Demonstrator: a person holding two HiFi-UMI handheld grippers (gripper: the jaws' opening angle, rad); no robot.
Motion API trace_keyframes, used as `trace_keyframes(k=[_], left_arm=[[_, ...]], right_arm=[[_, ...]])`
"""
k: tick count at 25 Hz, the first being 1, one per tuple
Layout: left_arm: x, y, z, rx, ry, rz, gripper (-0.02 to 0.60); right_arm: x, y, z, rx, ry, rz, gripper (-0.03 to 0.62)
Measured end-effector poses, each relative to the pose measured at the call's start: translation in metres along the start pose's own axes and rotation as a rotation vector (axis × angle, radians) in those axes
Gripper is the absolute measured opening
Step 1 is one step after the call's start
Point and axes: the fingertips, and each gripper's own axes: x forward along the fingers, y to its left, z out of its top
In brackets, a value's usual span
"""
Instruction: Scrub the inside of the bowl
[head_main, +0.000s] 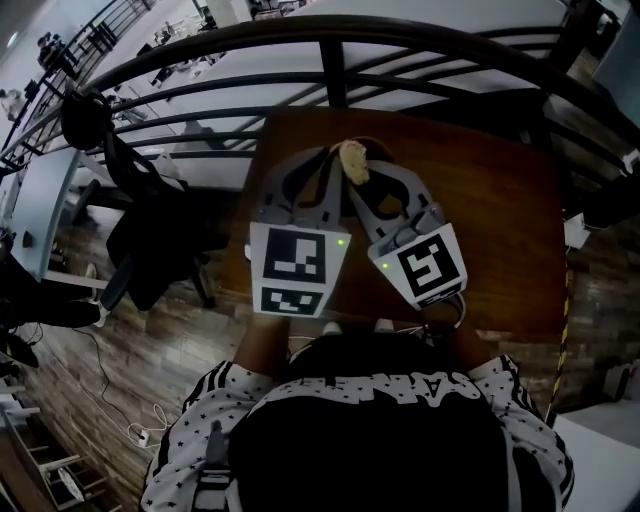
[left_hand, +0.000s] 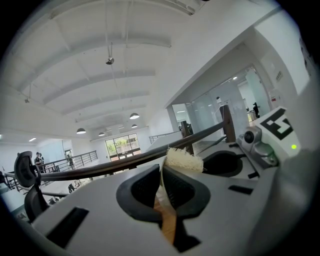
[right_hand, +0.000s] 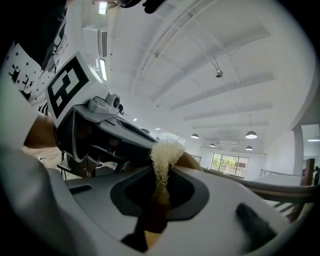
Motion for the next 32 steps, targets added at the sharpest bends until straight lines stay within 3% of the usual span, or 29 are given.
trace_keyframes(k=[18, 32], left_arm=[[-0.005, 0.026, -0.004, -0.041, -0.009, 0.019, 0.025], [-0.016, 0.035, -0.005, -0.049, -0.016, 0.001, 0.025]], right_arm=[[0.015, 0.028, 0.001, -0.042, 0.024, 0.096, 0.063], [0.015, 0.05, 0.005, -0.146, 0.021, 0.172, 0.062]])
